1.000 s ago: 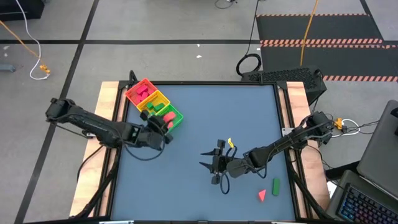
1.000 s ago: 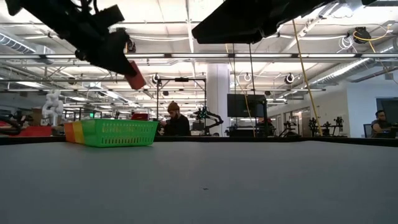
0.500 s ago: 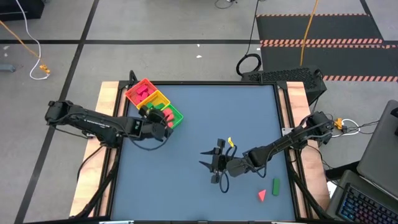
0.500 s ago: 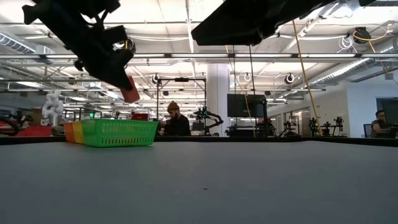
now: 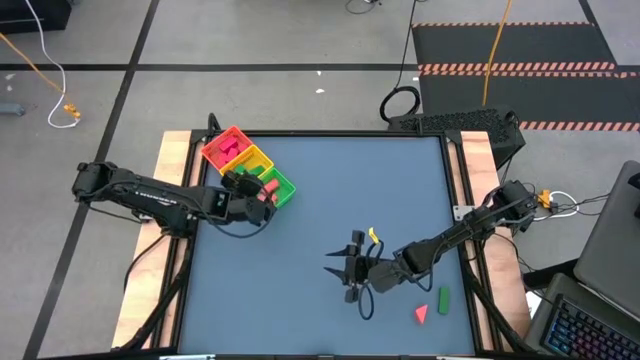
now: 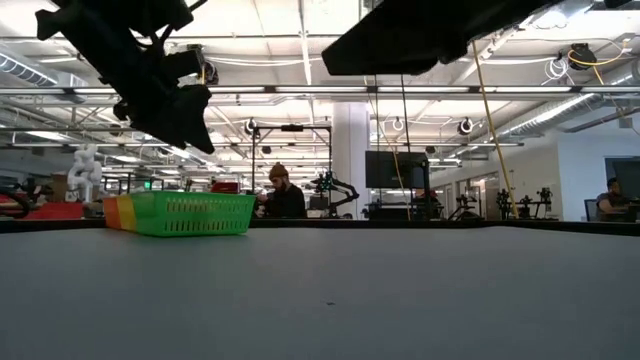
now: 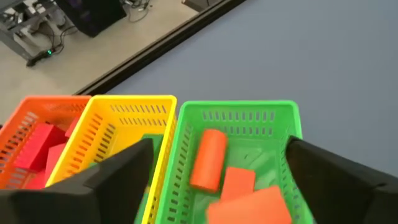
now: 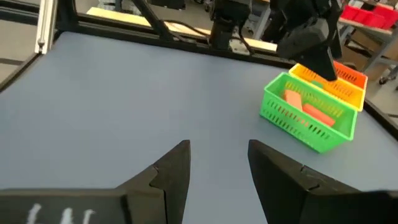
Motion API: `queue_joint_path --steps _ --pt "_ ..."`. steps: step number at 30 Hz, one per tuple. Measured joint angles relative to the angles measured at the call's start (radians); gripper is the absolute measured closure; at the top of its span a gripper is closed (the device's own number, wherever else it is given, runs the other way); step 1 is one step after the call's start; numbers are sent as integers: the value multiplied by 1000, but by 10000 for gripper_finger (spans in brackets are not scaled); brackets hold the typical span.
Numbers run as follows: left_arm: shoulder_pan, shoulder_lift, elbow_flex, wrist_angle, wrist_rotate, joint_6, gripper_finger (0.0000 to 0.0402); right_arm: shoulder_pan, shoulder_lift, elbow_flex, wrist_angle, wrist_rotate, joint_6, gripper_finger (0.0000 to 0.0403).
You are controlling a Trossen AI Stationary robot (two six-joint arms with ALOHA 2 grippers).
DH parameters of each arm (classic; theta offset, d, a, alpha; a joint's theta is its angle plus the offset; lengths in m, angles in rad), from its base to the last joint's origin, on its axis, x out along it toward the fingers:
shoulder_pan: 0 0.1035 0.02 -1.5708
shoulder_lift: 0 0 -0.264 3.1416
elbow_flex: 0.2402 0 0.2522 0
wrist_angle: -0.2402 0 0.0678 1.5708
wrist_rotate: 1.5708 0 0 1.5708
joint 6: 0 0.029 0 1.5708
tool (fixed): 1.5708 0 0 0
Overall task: Sort & place blocks by color
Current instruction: Put the red block into the green basket
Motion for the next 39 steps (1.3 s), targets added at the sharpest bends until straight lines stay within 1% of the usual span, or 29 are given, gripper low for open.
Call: queue_joint_path --steps 2,4,6,9,12,13,15,18,22,25,27,30,35,39 --pt "0 0 0 -7 0 -17 17 2 0 -11 0 0 22 248" --pt "0 0 0 -7 1 -26 8 2 0 -23 3 0 56 248" --pt "0 0 0 -6 1 -34 13 6 0 -42 0 0 91 248" --pt "-3 0 0 6 21 -41 30 21 -2 -70 -6 1 134 248" --pt "-25 0 -1 55 59 -36 53 47 -34 -79 -116 -2 240 248" --pt "-38 0 -1 92 76 -29 61 59 -50 -79 -167 -8 293 248" --pt "-72 0 -1 190 106 6 78 85 -80 -79 -243 -78 370 248" --pt "-136 1 -1 411 157 121 101 141 -116 -79 -307 -191 468 248" --pt "-209 1 -1 709 304 292 123 197 -150 -79 -371 -332 629 248" --pt "-258 0 -1 858 388 369 133 231 -161 -79 -412 -431 725 248" --pt "-287 0 -1 890 395 394 139 259 -162 -79 -426 -488 767 248" --pt "-307 0 -1 888 395 409 145 300 -162 -79 -453 -555 824 248" --pt "-307 16 -1 873 393 403 147 360 -162 -79 -511 -580 871 248" --pt "-302 47 -1 875 390 402 147 402 -162 -79 -544 -580 790 248"
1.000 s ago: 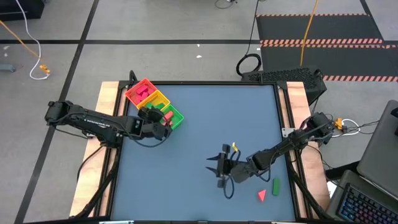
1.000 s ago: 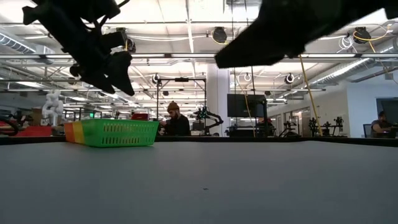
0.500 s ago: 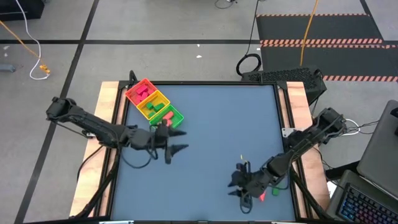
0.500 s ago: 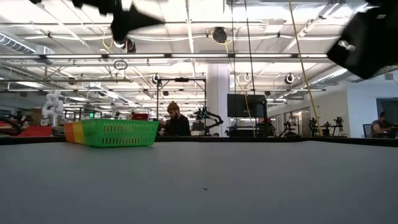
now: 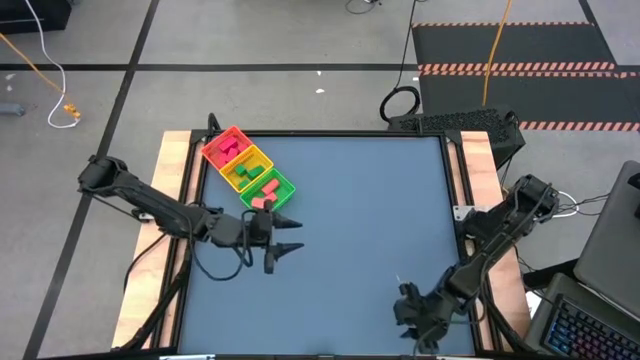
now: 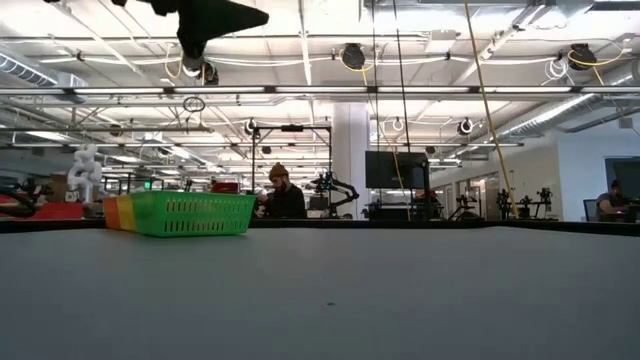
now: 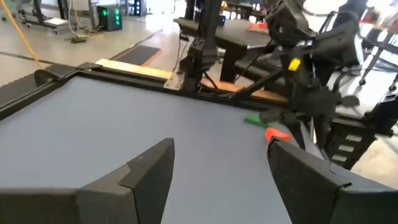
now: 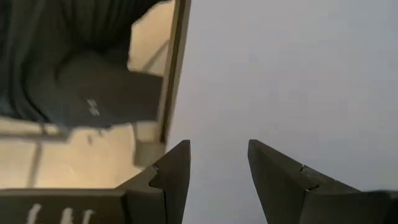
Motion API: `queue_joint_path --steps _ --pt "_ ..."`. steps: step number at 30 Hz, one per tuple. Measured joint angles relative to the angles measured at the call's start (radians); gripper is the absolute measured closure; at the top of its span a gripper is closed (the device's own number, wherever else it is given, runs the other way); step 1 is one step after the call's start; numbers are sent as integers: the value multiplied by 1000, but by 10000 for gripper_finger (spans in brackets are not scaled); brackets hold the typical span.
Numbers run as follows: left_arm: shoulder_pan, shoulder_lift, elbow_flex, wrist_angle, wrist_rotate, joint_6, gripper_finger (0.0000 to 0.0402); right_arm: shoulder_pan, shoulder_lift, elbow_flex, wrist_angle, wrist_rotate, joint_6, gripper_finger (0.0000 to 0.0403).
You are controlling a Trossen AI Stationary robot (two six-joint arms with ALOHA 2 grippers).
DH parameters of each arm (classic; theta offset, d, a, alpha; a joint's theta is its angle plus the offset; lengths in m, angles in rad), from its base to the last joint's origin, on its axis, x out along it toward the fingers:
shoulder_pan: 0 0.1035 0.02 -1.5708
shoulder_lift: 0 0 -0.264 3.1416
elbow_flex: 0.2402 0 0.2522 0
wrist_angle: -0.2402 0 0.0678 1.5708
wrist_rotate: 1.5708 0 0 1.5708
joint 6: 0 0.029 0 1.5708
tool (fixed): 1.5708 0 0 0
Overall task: Sort & place blocks by color
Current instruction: Put the red block into the green basket
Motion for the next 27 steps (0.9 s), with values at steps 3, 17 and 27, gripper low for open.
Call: queue_joint_path --steps 3,17,27 --pt "8 32 0 -7 1 -6 148 26 0 0 -24 0 -69 248" --pt "19 51 0 17 0 -18 149 64 0 0 -203 3 -159 248" --pt "18 51 0 16 0 -17 149 64 0 0 -248 -89 -216 248"
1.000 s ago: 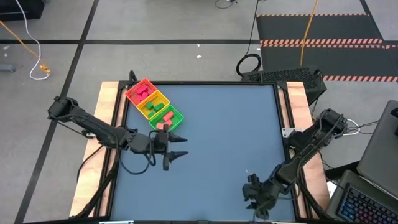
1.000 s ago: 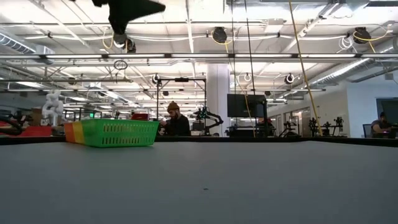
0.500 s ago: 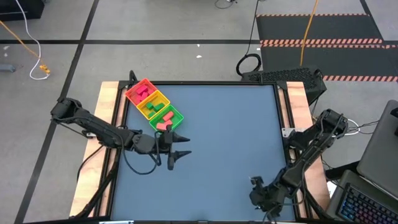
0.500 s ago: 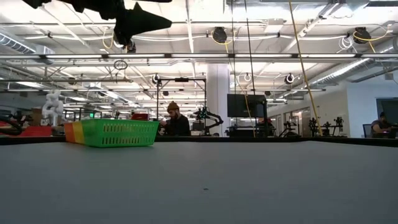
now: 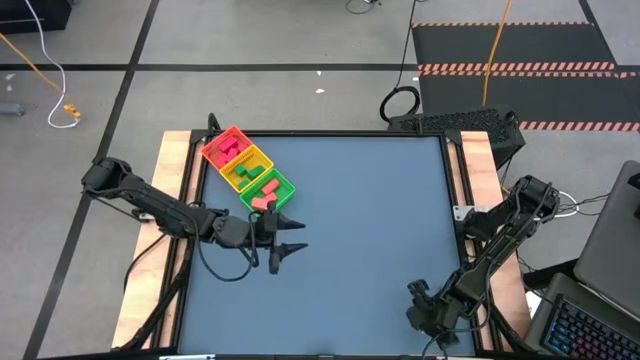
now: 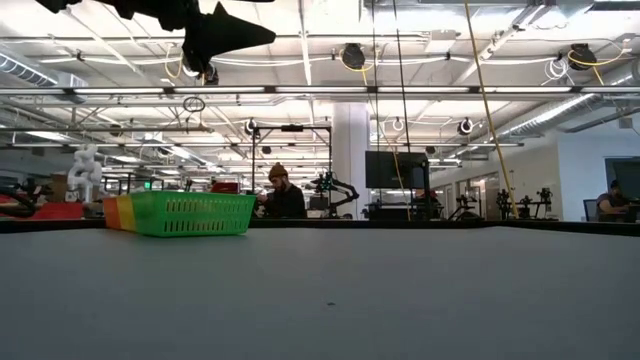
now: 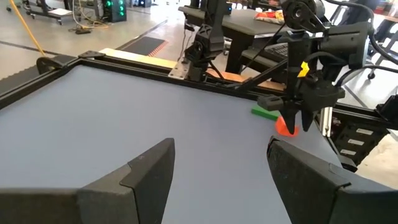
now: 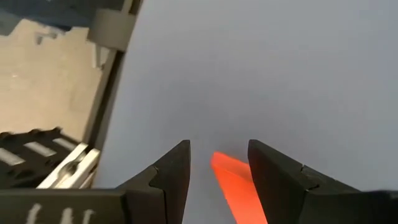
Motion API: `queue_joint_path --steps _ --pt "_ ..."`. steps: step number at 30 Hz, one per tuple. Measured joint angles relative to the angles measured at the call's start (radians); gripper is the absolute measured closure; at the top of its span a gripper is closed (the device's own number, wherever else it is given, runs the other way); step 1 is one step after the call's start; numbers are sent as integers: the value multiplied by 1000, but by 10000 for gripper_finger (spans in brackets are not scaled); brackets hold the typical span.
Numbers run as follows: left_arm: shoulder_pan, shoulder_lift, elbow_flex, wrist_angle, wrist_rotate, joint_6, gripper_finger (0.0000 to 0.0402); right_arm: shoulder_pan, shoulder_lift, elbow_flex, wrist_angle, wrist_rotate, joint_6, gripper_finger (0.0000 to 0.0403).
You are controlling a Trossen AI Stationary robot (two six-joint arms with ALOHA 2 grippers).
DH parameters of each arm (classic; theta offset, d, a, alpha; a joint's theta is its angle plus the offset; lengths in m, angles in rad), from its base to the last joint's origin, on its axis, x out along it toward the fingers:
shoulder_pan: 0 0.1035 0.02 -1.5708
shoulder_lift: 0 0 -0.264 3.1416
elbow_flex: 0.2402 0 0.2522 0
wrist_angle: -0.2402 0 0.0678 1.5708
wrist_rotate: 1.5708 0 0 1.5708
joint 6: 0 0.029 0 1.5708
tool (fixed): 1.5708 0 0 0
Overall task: Sort & place blocks by color
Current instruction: Put the red block into the green basket
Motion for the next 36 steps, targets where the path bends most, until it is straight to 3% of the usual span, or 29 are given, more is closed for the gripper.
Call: queue_joint_path --steps 5,20,30,36 --pt "0 0 0 0 0 0 149 0 -1 0 12 -64 18 248" --pt "0 0 0 -1 0 0 149 10 -42 0 -180 -64 -31 247" --pt "-3 0 0 -2 1 0 149 19 -43 -78 -87 -91 105 234" --pt "-6 0 0 -2 3 7 149 19 -47 -126 -28 -115 174 257"
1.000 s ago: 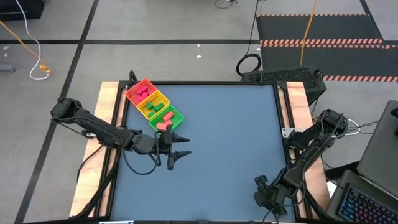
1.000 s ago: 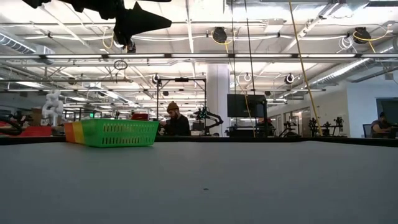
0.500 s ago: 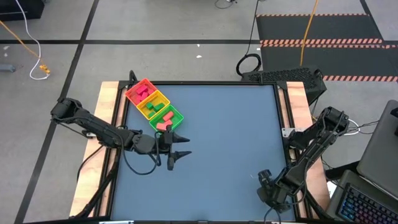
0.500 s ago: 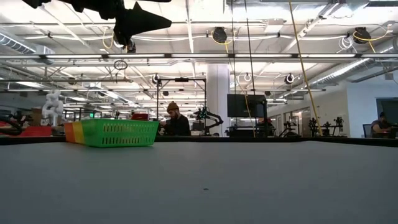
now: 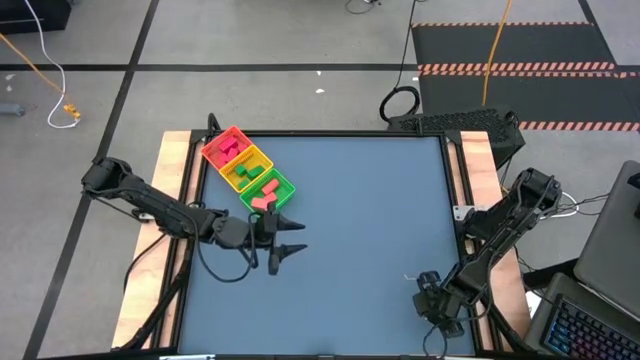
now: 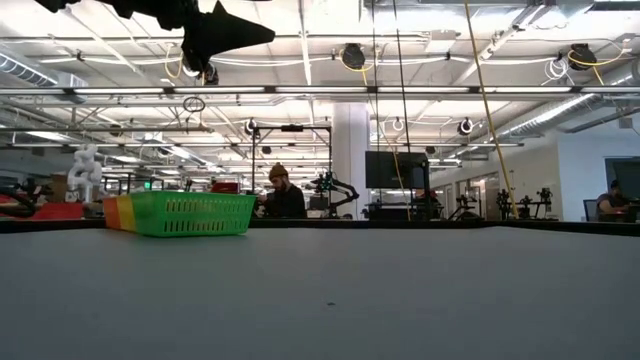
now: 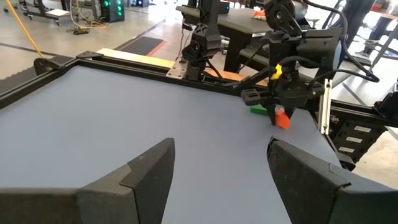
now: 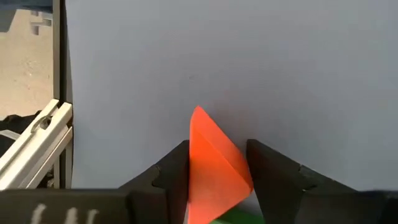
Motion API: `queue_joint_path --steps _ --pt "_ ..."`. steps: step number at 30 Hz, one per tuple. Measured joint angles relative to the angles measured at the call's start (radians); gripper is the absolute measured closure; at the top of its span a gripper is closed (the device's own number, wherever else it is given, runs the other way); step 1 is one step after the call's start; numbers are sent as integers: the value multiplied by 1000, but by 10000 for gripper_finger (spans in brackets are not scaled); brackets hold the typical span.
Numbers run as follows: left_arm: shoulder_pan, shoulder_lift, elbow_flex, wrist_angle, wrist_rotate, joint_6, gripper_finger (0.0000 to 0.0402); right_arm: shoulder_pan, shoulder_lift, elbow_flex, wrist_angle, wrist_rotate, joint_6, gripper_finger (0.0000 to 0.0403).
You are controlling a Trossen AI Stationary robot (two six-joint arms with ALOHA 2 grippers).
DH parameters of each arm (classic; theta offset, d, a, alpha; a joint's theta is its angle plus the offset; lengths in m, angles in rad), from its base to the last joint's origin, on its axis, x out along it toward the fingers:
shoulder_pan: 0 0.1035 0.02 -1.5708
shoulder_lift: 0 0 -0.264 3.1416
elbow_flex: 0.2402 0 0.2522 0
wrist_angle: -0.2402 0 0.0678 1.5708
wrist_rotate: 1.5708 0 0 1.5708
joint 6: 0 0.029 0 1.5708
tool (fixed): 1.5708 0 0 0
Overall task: Sort & place blocks by color
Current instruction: Put the red block into the green basket
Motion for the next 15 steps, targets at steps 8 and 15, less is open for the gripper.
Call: queue_joint_path --steps 8,15 --pt "1 0 0 2 0 2 149 0 -6 -3 19 -1 -13 285" --pt "1 0 0 3 -1 1 149 -45 0 -5 158 71 -90 285"
